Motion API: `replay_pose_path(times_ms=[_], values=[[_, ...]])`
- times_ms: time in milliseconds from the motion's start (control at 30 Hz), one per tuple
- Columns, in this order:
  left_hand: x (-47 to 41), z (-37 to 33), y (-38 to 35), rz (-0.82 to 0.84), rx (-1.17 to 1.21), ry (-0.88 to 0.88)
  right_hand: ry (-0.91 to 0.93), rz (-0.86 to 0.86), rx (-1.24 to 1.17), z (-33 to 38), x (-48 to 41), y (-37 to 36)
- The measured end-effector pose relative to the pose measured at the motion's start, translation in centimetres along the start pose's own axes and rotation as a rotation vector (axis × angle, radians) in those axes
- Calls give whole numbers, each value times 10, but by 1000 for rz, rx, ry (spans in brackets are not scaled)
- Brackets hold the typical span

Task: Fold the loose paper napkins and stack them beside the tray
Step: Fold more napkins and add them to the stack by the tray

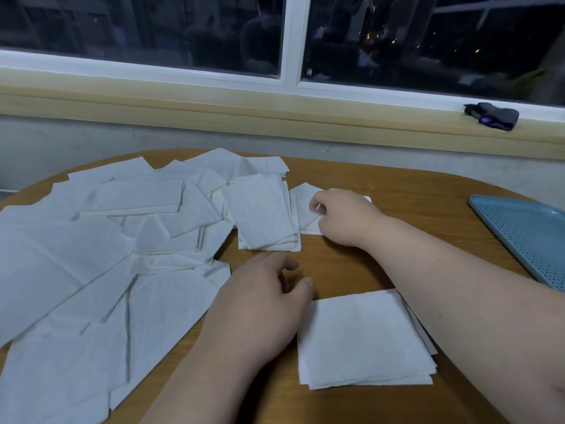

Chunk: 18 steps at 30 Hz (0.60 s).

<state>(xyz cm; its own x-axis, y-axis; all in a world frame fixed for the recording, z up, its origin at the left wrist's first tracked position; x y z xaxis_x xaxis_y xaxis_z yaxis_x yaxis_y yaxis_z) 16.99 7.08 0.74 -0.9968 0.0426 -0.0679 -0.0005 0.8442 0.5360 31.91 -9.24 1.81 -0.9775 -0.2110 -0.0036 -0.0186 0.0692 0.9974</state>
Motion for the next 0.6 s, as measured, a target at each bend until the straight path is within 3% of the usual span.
replay_pose_path(times_ms=[600], values=[[0,1,-1,-2,14,26,4,92,76,3,-24,12]])
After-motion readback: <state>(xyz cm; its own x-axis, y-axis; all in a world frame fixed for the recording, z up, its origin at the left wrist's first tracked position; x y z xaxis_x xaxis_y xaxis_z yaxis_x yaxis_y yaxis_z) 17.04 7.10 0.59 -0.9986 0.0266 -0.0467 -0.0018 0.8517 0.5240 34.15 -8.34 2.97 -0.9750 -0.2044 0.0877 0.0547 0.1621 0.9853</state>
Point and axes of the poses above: each hand's wrist, its own x-axis away from the middle knuckle, its own y-axis out of the back of the hand, z = x × y, the point moved 6 cm from there along -x, towards the middle knuckle, and after that the axes turned 11 degrees about x, right-handed, at the moved point
